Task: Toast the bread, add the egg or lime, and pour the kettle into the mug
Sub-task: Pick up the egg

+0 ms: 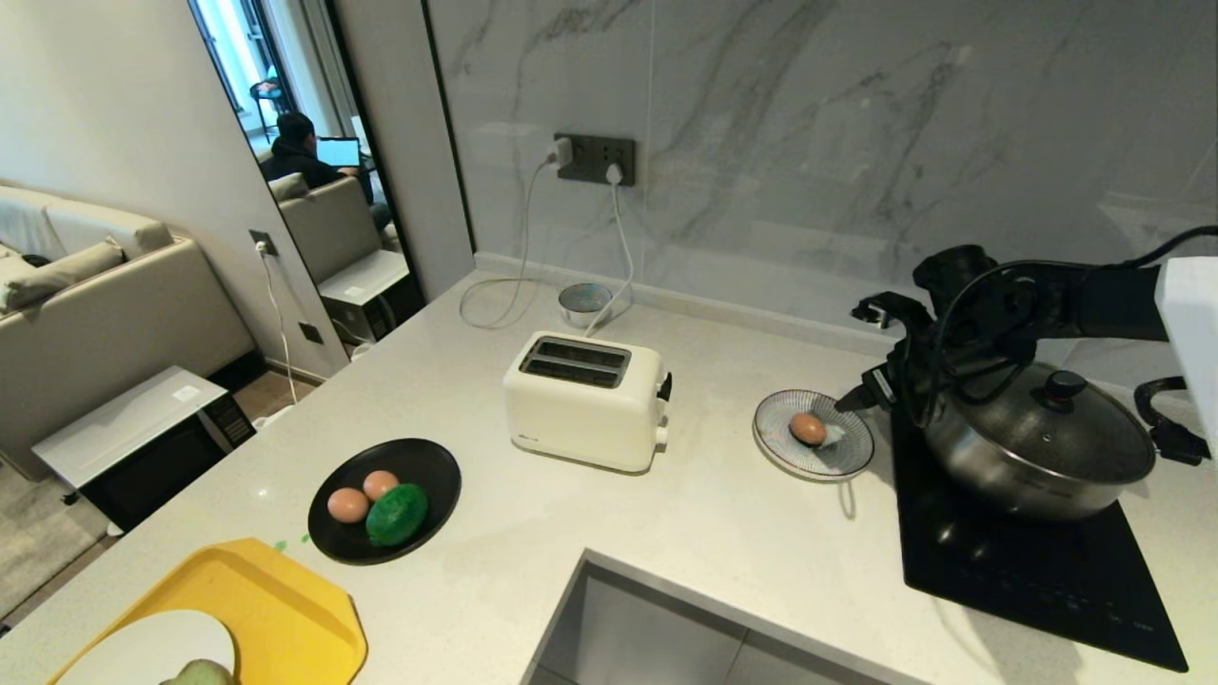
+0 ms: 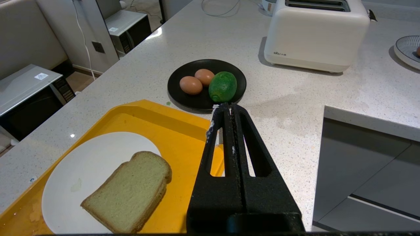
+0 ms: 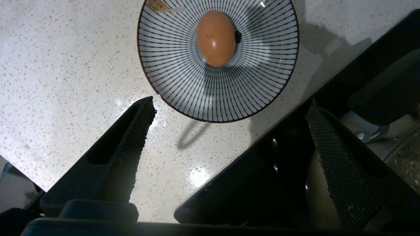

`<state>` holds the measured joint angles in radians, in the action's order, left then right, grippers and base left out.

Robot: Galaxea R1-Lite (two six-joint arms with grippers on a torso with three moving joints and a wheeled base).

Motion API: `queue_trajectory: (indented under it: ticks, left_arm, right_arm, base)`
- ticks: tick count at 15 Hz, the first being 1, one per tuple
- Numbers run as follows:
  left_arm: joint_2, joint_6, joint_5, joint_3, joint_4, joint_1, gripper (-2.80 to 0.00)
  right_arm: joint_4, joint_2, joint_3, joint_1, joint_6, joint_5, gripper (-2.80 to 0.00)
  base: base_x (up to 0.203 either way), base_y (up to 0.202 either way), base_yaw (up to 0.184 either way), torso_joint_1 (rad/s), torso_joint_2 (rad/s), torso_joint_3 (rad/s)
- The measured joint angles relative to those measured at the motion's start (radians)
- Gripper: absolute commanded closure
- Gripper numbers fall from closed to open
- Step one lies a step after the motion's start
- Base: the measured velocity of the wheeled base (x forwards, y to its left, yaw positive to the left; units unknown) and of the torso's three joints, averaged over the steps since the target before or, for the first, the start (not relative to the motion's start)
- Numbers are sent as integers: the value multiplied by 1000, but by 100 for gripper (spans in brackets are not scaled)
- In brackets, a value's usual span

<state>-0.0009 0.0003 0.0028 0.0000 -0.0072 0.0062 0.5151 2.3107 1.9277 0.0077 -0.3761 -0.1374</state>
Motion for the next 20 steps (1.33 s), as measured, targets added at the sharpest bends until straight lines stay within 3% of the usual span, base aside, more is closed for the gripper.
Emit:
queue_trajectory:
  ticks: [12,20]
  left_arm:
    - [0,0,0,0,0,0,0]
    - [0,0,0,0,0,0,0]
  right_arm:
    - [2,33,37,16,3,-4,-280]
    - [2,48,36,20,5,-4,-280]
  base:
    - [0,0,0,0,0,-6]
    - [0,0,0,3,2,-177]
